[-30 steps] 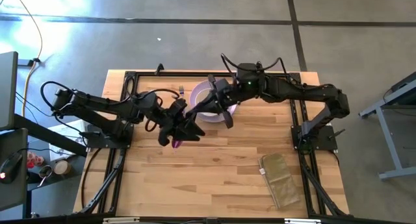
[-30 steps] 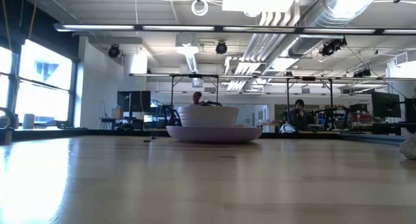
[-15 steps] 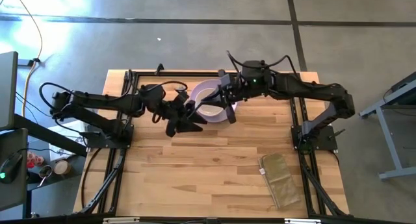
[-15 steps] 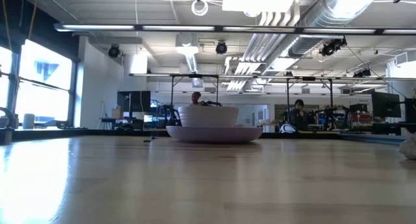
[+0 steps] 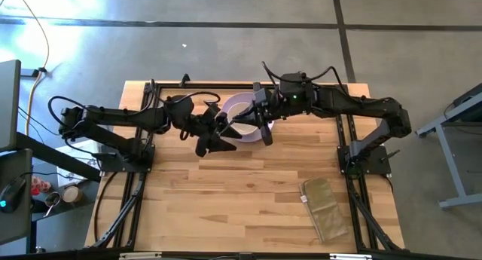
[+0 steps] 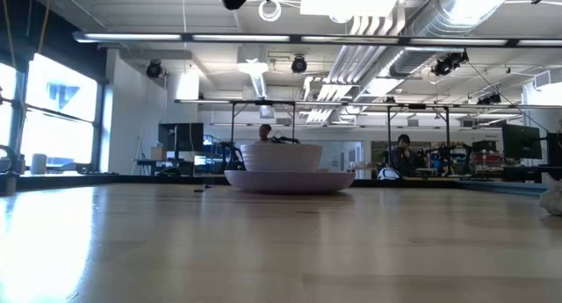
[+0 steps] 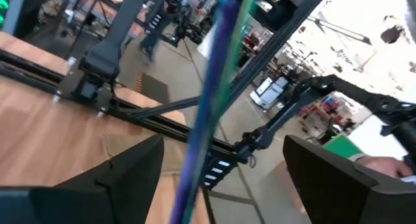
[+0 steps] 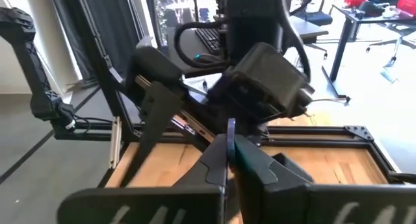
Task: Set table place
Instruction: Put the violet spoon into the white bowl
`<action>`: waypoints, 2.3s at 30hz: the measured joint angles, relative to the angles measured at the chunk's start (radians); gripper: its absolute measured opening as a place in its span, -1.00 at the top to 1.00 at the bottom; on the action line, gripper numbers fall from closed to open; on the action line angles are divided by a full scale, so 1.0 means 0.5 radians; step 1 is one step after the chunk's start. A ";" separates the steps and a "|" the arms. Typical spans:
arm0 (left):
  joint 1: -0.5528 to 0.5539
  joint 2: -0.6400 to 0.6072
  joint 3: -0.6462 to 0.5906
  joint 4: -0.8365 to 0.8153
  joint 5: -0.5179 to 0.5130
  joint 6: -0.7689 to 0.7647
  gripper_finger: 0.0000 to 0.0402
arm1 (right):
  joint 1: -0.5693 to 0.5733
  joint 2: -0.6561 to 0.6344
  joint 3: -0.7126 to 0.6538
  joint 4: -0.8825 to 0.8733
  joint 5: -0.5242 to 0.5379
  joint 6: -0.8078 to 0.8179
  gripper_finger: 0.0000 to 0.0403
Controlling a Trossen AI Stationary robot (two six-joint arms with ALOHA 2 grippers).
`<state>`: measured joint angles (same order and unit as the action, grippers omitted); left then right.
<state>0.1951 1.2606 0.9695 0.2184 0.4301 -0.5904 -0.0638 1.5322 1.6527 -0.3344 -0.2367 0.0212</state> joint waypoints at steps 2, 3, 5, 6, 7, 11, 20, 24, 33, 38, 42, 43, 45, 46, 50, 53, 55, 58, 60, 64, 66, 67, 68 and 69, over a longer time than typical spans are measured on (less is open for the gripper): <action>0.000 0.000 -0.002 -0.045 -0.038 0.042 -0.55 | 0.032 -0.002 0.001 0.026 -0.009 0.009 1.00; 0.000 0.004 -0.005 -0.066 -0.047 0.056 -0.55 | 0.050 -0.008 0.001 0.035 -0.005 0.010 1.00; 0.001 0.006 -0.005 -0.099 -0.048 0.066 -0.55 | 0.084 -0.019 0.001 0.032 0.009 0.024 1.00; 0.000 0.003 -0.005 -0.114 -0.049 0.075 -0.55 | 0.099 -0.019 0.001 0.032 0.004 0.034 1.00; 0.000 0.001 -0.005 -0.143 -0.058 0.088 -0.55 | 0.118 -0.019 0.001 0.037 -0.024 0.056 1.00; -0.001 0.005 -0.006 -0.203 -0.058 0.095 -0.54 | 0.176 -0.034 0.002 0.020 0.018 0.054 1.00; 0.005 0.004 -0.006 -0.195 -0.084 0.119 -0.53 | 0.226 -0.034 0.002 -0.350 0.189 0.142 1.00; 0.003 0.004 -0.006 -0.213 -0.089 0.120 -0.53 | 0.223 -0.033 0.002 -0.550 0.370 0.173 1.00; 0.003 0.004 -0.006 -0.406 -0.082 0.119 -0.51 | 0.088 -0.107 0.002 -0.984 0.983 0.126 1.00; 0.002 0.004 -0.004 -0.419 -0.098 0.110 -0.51 | -0.145 -0.086 0.005 -0.957 0.974 0.051 1.00; 0.002 0.004 -0.004 -0.442 -0.117 0.107 -0.49 | -0.358 0.012 0.004 -0.840 0.842 0.004 1.00; 0.002 0.004 -0.004 -0.445 -0.118 0.106 -0.49 | -0.404 0.042 0.005 -0.788 0.790 -0.002 1.00; 0.002 0.004 -0.004 -0.444 -0.118 0.105 -0.49 | -0.486 0.112 0.005 -0.692 0.665 -0.006 1.00; 0.002 0.004 -0.004 -0.443 -0.118 0.105 -0.49 | -0.519 0.152 0.005 -0.639 0.601 -0.008 1.00; 0.002 0.004 -0.004 -0.443 -0.118 0.106 -0.49 | -0.616 0.303 0.004 -0.537 0.387 0.000 1.00; 0.002 0.003 -0.004 -0.443 -0.112 0.106 -0.49 | -0.647 0.402 0.004 -0.535 0.344 -0.001 1.00; 0.002 0.003 -0.004 -0.443 -0.111 0.106 -0.49 | -0.660 0.449 0.004 -0.525 0.304 -0.003 1.00; 0.002 0.003 -0.004 -0.443 -0.111 0.111 -0.49 | -0.685 0.494 0.004 -0.450 0.237 0.001 1.00; 0.002 0.003 -0.004 -0.443 -0.111 0.112 -0.49 | -0.704 0.510 0.004 -0.398 0.200 0.007 1.00; 0.002 0.003 -0.004 -0.442 -0.097 0.113 -0.49 | -0.770 0.485 0.003 -0.357 0.198 0.011 1.00; 0.002 0.003 -0.004 -0.441 -0.074 0.113 -0.49 | -0.810 0.439 0.003 -0.371 0.190 0.010 1.00; 0.002 0.003 -0.004 -0.441 -0.070 0.114 -0.49 | -0.824 0.412 0.003 -0.386 0.186 0.006 1.00; 0.002 0.003 -0.004 -0.441 -0.068 0.114 -0.49 | -0.842 0.377 0.003 -0.407 0.185 -0.002 1.00; 0.002 0.003 -0.004 -0.441 -0.068 0.114 -0.49 | -0.861 0.340 0.003 -0.429 0.184 -0.012 1.00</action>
<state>0.1963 1.2621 0.9676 -0.0021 0.3962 -0.5333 -0.4945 1.7023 1.6543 -0.5487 -0.1448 0.0154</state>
